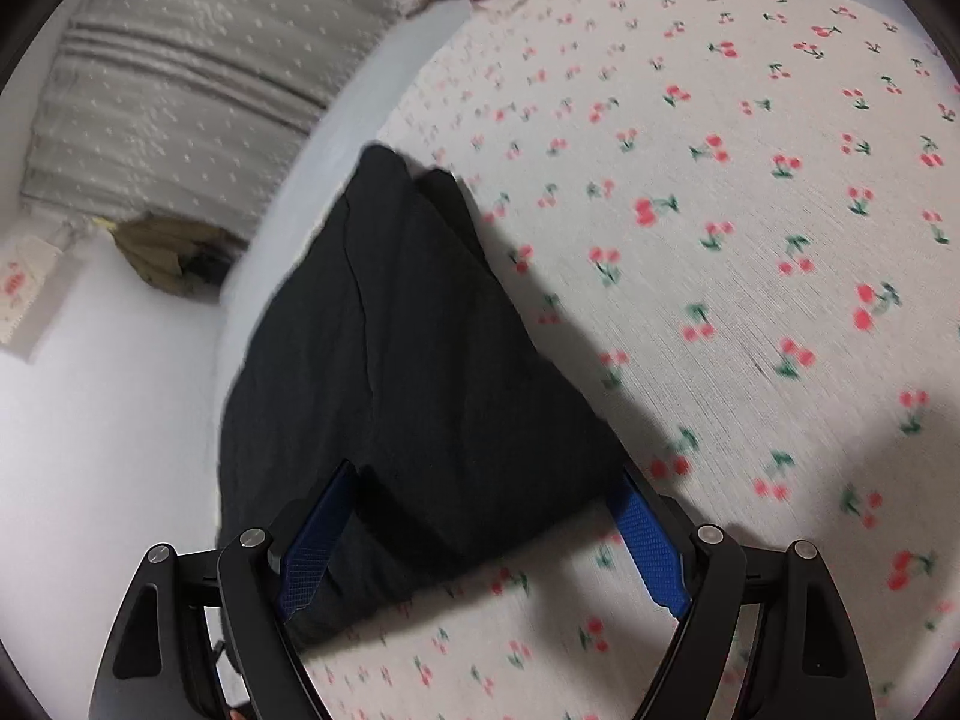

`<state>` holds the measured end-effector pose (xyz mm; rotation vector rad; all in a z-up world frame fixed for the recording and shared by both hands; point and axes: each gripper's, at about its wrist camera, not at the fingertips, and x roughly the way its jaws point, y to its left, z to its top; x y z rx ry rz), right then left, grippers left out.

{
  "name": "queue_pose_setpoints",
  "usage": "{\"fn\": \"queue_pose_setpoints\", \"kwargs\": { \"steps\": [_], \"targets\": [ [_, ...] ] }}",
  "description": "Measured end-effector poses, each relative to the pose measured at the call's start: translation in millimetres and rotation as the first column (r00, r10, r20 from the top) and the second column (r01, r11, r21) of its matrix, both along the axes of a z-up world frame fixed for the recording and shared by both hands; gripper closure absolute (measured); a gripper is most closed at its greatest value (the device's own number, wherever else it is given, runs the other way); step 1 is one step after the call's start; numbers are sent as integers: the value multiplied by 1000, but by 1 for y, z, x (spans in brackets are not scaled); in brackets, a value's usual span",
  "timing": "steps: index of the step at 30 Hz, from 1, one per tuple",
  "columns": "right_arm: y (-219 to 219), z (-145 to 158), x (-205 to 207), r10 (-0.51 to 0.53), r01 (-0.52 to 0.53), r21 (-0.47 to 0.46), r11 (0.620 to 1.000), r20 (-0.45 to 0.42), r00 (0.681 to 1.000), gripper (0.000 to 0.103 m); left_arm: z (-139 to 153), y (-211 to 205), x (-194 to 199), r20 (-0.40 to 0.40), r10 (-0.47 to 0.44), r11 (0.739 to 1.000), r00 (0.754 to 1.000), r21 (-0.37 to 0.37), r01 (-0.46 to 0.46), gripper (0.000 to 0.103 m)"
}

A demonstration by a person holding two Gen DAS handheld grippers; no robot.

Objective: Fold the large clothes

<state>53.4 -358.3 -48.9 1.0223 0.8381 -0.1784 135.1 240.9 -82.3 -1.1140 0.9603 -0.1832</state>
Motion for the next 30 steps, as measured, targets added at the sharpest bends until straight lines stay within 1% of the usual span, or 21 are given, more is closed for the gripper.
{"fn": "queue_pose_setpoints", "kwargs": {
  "steps": [2, 3, 4, 5, 7, 8, 10, 12, 13, 15, 18, 19, 20, 21, 22, 23, 24, 25, 27, 29, 30],
  "targets": [
    [-5, -6, 1, -58, 55, 34, 998, 71, 996, 19, -7, -5, 9, 12, 20, 999, 1000, -31, -20, 32],
    [-5, -7, 3, -75, 71, 38, 997, 87, 993, 29, -8, -9, 12, 26, 35, 999, 999, -20, -34, 34],
    [-9, -10, 5, -100, 96, 42, 994, 106, 989, 45, -7, -11, 16, 41, 46, 999, 998, -11, -46, 38],
    [-11, -14, 6, -113, 106, 62, 992, 131, 985, 51, -8, -13, 18, 47, 57, 998, 997, -3, -57, 47],
    [-14, -13, 2, -141, 125, 101, 987, 166, 976, 69, -6, -16, 23, 62, 73, 997, 995, 6, -74, 62],
    [-13, -6, -3, -155, 133, 126, 983, 190, 969, 71, -2, -16, 26, 75, 71, 997, 995, 13, -72, 69],
    [-7, 21, -16, -151, 127, 116, 985, 233, 961, 76, 11, -16, 24, 125, 55, 997, 991, 42, -61, 74],
    [4, 51, -24, -103, 94, 49, 994, 238, 966, 77, 29, -11, 22, 194, 45, 997, 980, 59, -57, 75],
    [14, 73, -34, -60, 67, -21, 998, 227, 972, 77, 35, -8, 20, 212, 44, 997, 976, 58, -57, 75],
    [23, 87, -48, -36, 54, -84, 995, 201, 979, 77, 39, -2, 13, 204, 40, 997, 978, 51, -52, 75],
    [19, 65, -67, -61, 68, -68, 995, 102, 993, 74, 16, 3, 10, 92, 41, 997, 995, 55, -46, 70],
    [12, 41, -68, -87, 88, -59, 994, 10, 996, 70, 3, 4, 13, 36, 51, 997, 998, 58, -53, 67],
    [6, 20, -66, -97, 92, -63, 994, -81, 992, 65, -6, 4, 13, 10, 60, 997, 998, 56, -60, 61],
    [1, 8, -68, -103, 98, -49, 994, -116, 988, 53, -12, 5, 15, -3, 73, 997, 997, 32, -73, 61],
    [-7, -3, -72, -132, 134, 23, 991, -72, 989, 53, -16, 8, 17, 2, 91, 996, 996, -8, -91, 59],
    [-12, 1, -74, -157, 161, 50, 986, -73, 985, 52, -16, 8, 18, 6, 90, 996, 996, -21, -90, 58],
    [-13, 7, -75, -167, 170, 29, 985, -83, 983, 48, -15, 8, 20, 7, 85, 996, 996, -26, -85, 57],
    [-12, 23, -78, -196, 191, -67, 979, -84, 977, 47, -15, 8, 21, 9, 85, 996, 996, -29, -84, 55],
    [-2, 55, -84, -270, 240, -291, 926, -66, 961, 46, -17, 10, 23, 12, 100, 994, 995, -50, -99, 53],
    [17, 83, -82, -256, 233, -414, 880, 2, 967, 44, -19, 11, 21, 23, 118, 991, 993, -62, -116, 51],
    [30, 93, -77, -233, 218, -468, 856, 26, 972, 37, -20, 10, 22, 27, 129, 990, 991, -60, -127, 51]
  ]
}}
